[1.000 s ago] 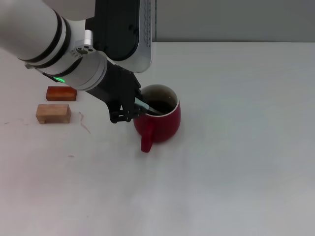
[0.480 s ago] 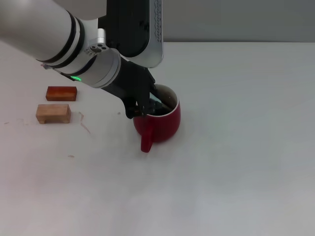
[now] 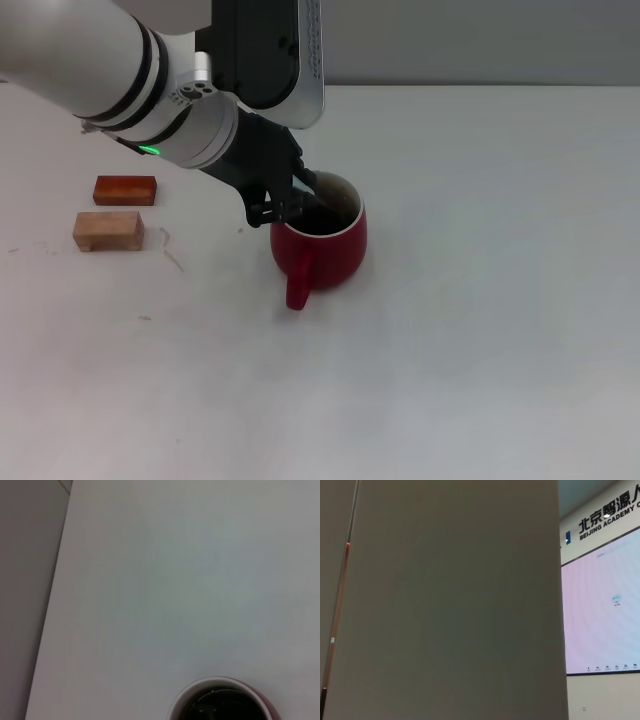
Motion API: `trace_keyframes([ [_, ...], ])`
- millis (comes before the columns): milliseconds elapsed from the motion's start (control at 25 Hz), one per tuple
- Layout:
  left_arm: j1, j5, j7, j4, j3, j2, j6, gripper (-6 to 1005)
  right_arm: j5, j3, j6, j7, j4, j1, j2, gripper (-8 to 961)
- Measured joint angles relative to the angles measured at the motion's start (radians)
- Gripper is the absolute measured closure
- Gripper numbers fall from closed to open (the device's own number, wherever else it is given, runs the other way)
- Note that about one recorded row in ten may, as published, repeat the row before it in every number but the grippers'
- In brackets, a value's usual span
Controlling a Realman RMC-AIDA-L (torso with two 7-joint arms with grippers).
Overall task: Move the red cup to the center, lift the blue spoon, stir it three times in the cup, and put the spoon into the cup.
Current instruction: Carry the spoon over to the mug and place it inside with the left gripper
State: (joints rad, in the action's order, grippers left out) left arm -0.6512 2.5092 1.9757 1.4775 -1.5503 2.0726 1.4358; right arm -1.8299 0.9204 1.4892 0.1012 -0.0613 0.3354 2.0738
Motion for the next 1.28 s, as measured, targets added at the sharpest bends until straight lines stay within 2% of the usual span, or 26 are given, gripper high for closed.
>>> trace_keyframes([
  [360, 0.012, 0.069, 0.014, 0.0, 0.003, -0.003, -0.009, 829, 0.0, 0.0, 0.001, 0.0, 0.0, 0.001, 0.0, 412],
  [720, 0.021, 0.076, 0.017, 0.037, 0.034, -0.006, 0.08, 830, 0.0, 0.0, 0.002, 0.0, 0.0, 0.001, 0.0, 412],
  [1080, 0.018, 0.049, 0.017, 0.068, 0.037, -0.004, 0.14, 830, 0.0, 0.0, 0.002, 0.0, -0.002, 0.007, -0.001, 412],
  [1280, 0.014, -0.02, 0.006, 0.068, 0.033, -0.003, 0.135, 830, 0.0, 0.0, 0.002, 0.0, -0.003, 0.007, -0.001, 412],
])
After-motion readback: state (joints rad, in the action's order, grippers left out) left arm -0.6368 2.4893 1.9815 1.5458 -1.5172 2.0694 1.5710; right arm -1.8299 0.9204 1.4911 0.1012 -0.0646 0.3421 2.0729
